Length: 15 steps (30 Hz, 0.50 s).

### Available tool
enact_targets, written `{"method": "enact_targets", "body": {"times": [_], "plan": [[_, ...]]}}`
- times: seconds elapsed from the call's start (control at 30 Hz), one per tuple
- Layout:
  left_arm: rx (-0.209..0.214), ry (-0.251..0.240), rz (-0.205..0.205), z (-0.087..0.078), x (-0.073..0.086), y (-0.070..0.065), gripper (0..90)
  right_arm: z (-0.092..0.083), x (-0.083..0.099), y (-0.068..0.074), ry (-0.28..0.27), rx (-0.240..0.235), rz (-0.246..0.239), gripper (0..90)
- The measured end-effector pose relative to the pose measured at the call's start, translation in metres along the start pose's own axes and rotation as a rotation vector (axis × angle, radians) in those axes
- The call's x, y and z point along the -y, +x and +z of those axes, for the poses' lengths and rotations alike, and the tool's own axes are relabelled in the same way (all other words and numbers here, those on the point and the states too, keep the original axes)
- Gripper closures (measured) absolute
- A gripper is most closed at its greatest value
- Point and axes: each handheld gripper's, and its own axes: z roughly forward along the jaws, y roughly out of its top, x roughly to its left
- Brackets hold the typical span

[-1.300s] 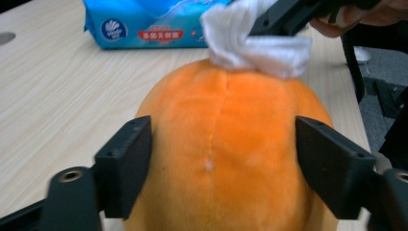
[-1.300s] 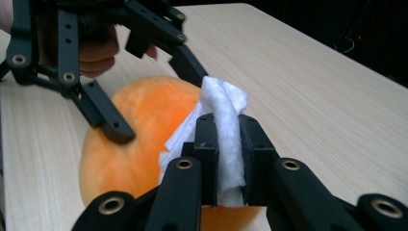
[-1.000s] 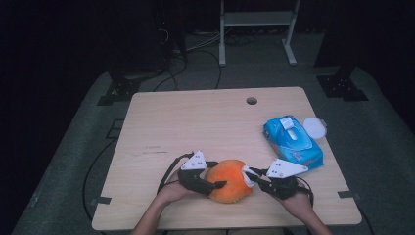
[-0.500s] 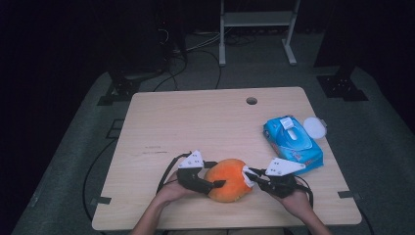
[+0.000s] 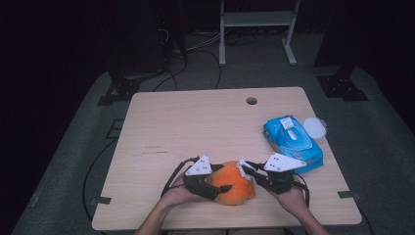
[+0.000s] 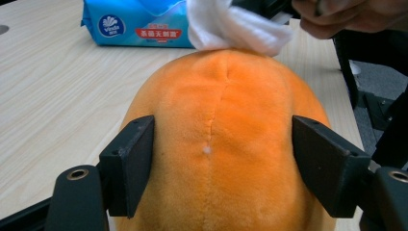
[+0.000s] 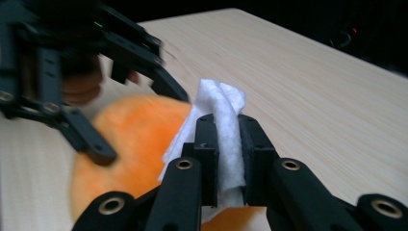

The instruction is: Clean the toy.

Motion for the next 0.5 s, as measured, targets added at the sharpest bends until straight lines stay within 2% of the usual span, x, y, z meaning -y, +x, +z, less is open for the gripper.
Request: {"method": "enact_targets", "body": {"times": [0.1,0.2,0.3,0.33,0.37,0.4,0.43,0.5], "plan": [[0.008,-0.002,-0.001,-0.001,0.0,0.0,25.8,0.0,-0.001,0.003,0.018,0.007,-0.029,78.8],[0.035,-0.008,-0.005,-0.004,0.001,0.001,23.6,0.001,0.009,-0.007,0.064,0.002,0.004,78.8],[0.048,-0.009,-0.013,-0.007,0.0,0.004,20.0,-0.001,0.015,-0.011,0.086,-0.004,0.03,78.8],[0.05,-0.007,-0.017,-0.008,-0.002,0.005,17.5,-0.002,0.016,-0.011,0.091,-0.001,0.025,78.8],[0.033,0.007,-0.024,-0.008,-0.003,0.006,12.6,-0.002,0.016,-0.01,0.096,0.002,0.023,78.8],[0.016,0.034,-0.038,-0.007,-0.003,0.008,8.4,-0.002,0.017,-0.009,0.096,0.003,0.021,78.8],[0.018,0.047,-0.064,-0.006,-0.003,0.01,5.8,-0.002,0.016,-0.009,0.095,0.0,0.025,78.8],[0.044,0.061,-0.109,0.0,0.002,0.013,4.1,-0.002,0.015,-0.009,0.086,-0.005,0.023,78.8]]}}
